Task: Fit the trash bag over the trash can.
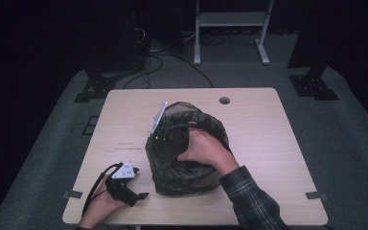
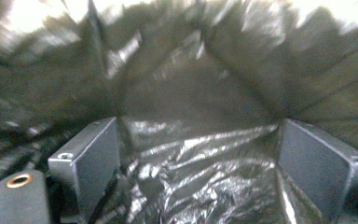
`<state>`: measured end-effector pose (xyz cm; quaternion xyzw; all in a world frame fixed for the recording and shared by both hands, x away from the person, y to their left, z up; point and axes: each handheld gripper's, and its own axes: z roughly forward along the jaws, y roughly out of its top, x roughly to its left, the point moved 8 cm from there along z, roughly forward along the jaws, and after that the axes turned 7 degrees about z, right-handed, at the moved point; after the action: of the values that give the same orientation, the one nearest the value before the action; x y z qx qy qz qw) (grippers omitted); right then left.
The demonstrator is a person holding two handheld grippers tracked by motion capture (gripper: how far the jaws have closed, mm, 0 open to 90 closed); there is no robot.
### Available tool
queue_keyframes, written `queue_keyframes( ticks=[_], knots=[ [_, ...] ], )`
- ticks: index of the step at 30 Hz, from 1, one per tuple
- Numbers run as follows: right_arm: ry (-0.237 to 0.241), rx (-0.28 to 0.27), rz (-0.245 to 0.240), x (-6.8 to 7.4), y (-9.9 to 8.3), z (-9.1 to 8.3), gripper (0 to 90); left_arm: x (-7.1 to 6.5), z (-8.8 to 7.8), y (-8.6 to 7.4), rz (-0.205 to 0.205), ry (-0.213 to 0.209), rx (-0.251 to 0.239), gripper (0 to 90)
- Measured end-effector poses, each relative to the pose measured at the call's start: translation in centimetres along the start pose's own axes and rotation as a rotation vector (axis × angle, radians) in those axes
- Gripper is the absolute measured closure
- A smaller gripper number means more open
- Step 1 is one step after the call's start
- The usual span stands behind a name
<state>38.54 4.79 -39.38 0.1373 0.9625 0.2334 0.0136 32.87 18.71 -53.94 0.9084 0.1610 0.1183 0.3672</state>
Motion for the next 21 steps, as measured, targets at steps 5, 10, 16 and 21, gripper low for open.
queue_keyframes(
  ticks=[5, 10, 16, 21],
  knots=[
    [-0.012, -0.067, -0.001, 0.0, 0.4, -1.7, 11.3, 0.0, 0.0, 0.0, 0.0, 0.0, 0.0, 0.0],
    [-0.025, -0.156, 0.006, -0.3, 0.2, -4.2, 11.3, 0.0, 0.0, 0.0, 0.001, -0.001, 0.0, 0.0],
    [-0.045, -0.256, 0.018, -0.8, -1.1, -7.2, 11.2, 0.0, 0.0, 0.0, 0.002, -0.003, 0.0, 0.0],
    [-0.043, -0.335, 0.038, -1.1, -2.5, -9.0, 11.1, 0.0, 0.0, 0.0, 0.002, -0.003, 0.0, 0.0]
  ],
)
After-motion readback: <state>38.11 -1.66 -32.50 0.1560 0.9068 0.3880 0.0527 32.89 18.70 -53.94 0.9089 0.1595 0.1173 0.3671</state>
